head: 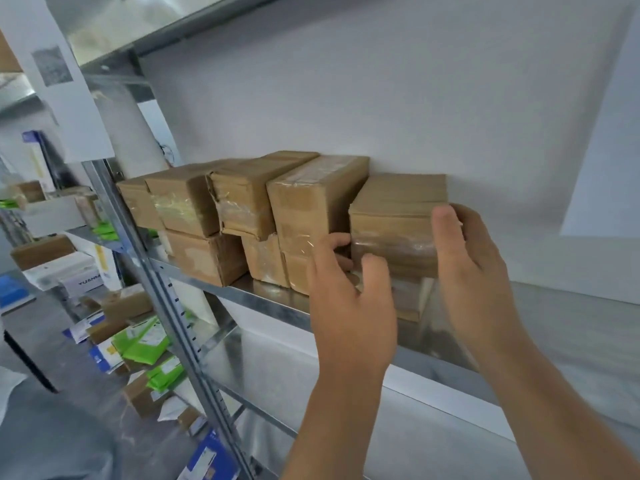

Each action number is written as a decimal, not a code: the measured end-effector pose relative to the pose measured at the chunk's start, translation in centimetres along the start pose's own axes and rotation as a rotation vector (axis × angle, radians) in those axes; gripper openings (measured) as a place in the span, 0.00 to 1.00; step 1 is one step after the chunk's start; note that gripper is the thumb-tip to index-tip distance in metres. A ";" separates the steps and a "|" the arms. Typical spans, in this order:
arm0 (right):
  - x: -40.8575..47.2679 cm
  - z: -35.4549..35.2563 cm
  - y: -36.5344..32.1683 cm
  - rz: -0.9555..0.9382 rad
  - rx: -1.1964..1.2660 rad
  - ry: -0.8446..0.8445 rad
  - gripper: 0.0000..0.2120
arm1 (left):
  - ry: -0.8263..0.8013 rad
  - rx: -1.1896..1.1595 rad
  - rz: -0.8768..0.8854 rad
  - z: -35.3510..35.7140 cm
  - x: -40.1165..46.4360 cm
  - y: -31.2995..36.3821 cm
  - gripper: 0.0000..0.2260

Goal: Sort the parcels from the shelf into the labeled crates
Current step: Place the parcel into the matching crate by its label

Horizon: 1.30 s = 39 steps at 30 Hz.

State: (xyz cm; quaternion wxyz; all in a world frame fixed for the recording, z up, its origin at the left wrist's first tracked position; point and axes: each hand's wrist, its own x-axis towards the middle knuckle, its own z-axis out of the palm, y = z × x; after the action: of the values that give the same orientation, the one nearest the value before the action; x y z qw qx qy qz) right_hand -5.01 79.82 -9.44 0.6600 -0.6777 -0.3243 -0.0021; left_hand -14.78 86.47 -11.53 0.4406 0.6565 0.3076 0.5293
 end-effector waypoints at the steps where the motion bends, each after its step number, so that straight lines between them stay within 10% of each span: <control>1: 0.0 -0.2 -0.5 0.011 0.021 0.017 0.26 | -0.002 -0.010 0.012 -0.1 0.0 0.3 0.09; 6: -0.4 -1.3 -1.8 0.023 0.112 0.096 0.17 | -0.117 -0.093 0.054 0.0 -0.7 2.8 0.20; 9: -1.3 -2.4 -2.1 -0.049 0.140 0.168 0.09 | -0.194 -0.166 0.027 -0.4 -0.9 3.0 0.07; 14: -4.2 -5.5 -1.8 -0.123 0.080 0.140 0.30 | -0.360 -0.173 0.127 -0.3 -2.0 2.5 0.27; 17: -6.1 -9.2 0.0 -0.106 -0.057 0.166 0.36 | -0.461 -0.268 0.226 1.0 -4.1 2.2 0.26; 21: -8.9 -16.0 -0.1 -0.160 -0.126 0.296 0.41 | -0.634 -0.586 -0.059 4.3 -8.0 4.0 0.17; 26: -15.6 -25.5 -1.5 -0.103 0.077 0.387 0.29 | -0.765 -0.550 -0.231 9.1 -14.3 8.0 0.23; 30: -20.6 -31.9 -3.1 -0.035 0.073 0.591 0.15 | -0.959 -0.421 -0.102 12.8 -21.6 11.2 0.03; 32: -23.2 -35.7 -3.6 0.025 -0.022 0.675 0.08 | -1.106 -0.417 -0.034 14.5 -26.4 12.7 0.13; 39: -34.9 -50.8 -3.9 0.104 -0.392 0.810 0.28 | -1.301 -0.536 0.003 19.2 -45.1 19.4 0.23</control>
State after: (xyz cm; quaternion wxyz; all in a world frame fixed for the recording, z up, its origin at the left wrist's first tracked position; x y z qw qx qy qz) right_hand -12.67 18.76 -14.42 0.5922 -0.7498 0.0012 -0.2952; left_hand -8.78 34.16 -14.05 0.6810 0.7091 -0.1606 0.0873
